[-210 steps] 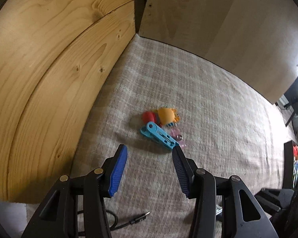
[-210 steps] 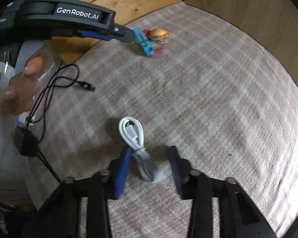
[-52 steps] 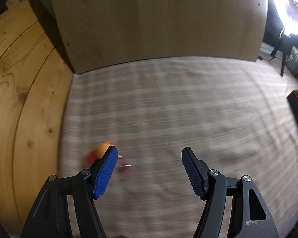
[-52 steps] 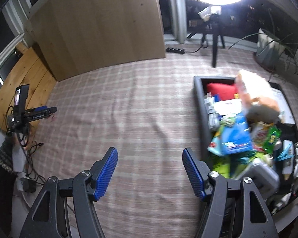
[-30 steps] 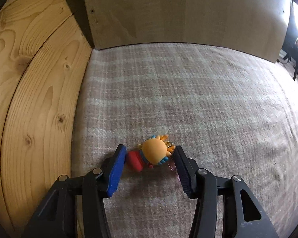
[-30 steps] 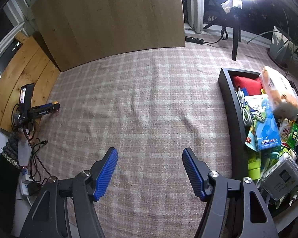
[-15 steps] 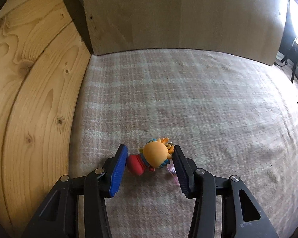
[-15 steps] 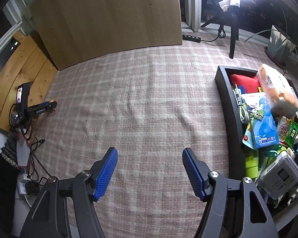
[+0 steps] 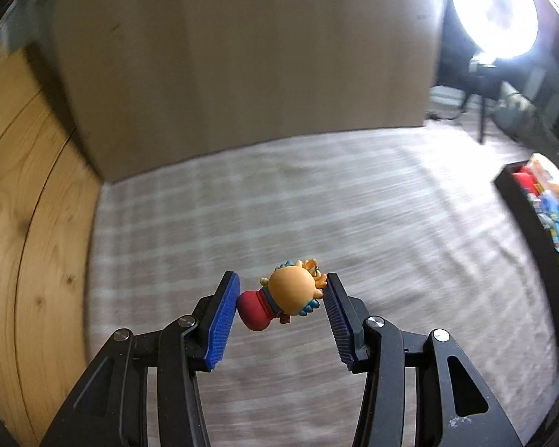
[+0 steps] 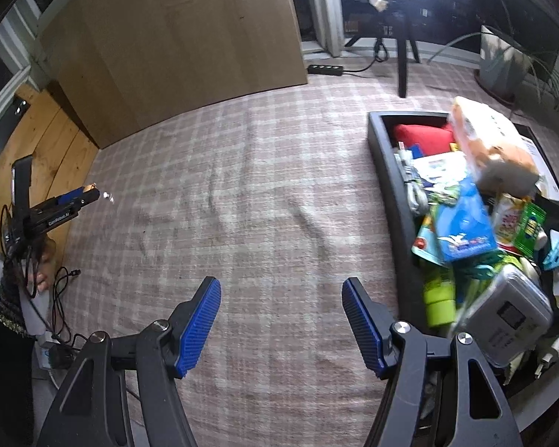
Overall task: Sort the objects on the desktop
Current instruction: 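Move the left tool to the orange toy keychain and grasp it, then carry the orange toy to the black tray and open the left gripper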
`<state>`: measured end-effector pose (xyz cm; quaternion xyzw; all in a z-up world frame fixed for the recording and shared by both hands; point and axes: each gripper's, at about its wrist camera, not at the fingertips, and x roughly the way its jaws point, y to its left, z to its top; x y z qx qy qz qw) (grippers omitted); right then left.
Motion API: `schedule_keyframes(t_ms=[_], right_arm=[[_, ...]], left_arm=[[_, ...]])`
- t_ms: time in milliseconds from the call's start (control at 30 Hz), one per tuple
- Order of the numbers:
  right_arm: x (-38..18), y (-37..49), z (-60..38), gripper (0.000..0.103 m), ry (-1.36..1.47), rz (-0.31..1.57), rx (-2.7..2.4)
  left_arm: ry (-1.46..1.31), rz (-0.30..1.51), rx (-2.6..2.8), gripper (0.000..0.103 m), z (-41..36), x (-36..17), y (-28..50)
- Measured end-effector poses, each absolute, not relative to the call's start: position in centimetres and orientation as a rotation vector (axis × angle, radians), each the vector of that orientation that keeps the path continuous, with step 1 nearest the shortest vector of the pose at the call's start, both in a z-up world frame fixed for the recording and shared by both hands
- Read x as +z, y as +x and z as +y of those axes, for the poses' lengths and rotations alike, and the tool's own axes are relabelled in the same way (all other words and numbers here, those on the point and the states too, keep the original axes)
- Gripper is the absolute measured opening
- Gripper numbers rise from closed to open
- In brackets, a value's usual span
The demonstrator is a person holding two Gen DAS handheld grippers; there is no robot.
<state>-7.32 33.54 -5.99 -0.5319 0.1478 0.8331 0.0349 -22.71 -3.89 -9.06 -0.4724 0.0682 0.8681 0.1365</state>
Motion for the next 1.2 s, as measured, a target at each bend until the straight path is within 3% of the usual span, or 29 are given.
schedule_keyframes(t_ms=[400,1200], right_arm=[[-5.2,-2.3,40.5,0.064,-1.532,0.560,2.520],[-4.9,8.9,52.2,0.064,-1.355,0.693,2.352]], left_arm=[[-1.169,0.293,2.319,0.050,14.4,-3.1,-18.6],[-0.986,0.437,1.913,0.050,44.2,-1.1,-9.7]])
